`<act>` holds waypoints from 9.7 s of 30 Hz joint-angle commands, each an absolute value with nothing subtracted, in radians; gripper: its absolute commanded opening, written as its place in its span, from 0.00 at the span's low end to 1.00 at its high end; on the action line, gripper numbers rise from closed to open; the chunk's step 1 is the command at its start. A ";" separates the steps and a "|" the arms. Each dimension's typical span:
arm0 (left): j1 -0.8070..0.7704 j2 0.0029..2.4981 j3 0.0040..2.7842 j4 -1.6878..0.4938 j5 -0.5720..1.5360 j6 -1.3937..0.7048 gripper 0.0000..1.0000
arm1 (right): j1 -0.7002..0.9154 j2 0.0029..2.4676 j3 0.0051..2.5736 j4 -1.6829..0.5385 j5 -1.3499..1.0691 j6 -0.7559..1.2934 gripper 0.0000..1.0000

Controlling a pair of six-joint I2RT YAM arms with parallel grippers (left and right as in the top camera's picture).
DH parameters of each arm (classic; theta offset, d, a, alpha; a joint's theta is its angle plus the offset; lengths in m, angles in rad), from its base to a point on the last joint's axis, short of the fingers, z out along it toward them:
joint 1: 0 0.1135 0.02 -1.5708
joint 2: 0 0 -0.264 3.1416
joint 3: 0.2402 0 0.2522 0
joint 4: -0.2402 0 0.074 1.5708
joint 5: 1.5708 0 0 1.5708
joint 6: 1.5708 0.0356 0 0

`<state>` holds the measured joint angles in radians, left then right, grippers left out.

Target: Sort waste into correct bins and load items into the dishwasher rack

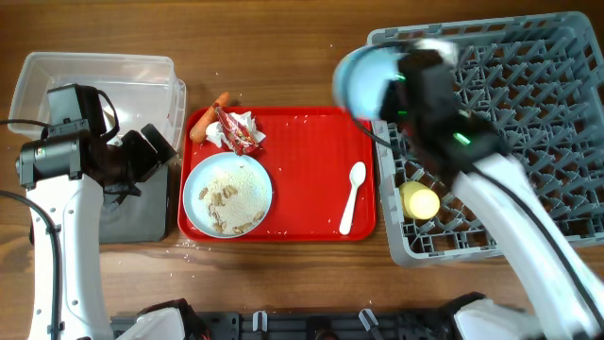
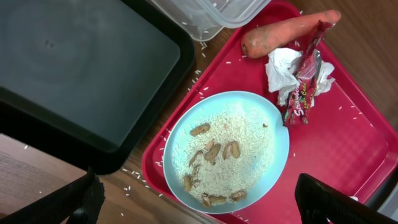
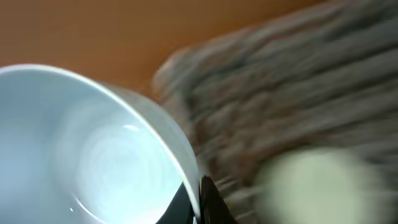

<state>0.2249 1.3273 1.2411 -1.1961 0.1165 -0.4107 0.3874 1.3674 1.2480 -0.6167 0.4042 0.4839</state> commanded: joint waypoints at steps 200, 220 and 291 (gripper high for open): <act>-0.081 1.838 1.200 -0.799 -0.023 -0.407 0.09 | 0.142 0.005 0.005 0.010 0.009 0.448 1.00; 0.091 1.718 1.416 -0.678 0.088 -0.217 0.68 | 0.142 0.005 0.005 0.010 0.009 0.448 1.00; 0.319 1.458 1.098 -1.049 0.133 -0.814 0.80 | 0.142 0.005 0.005 0.010 0.009 0.448 1.00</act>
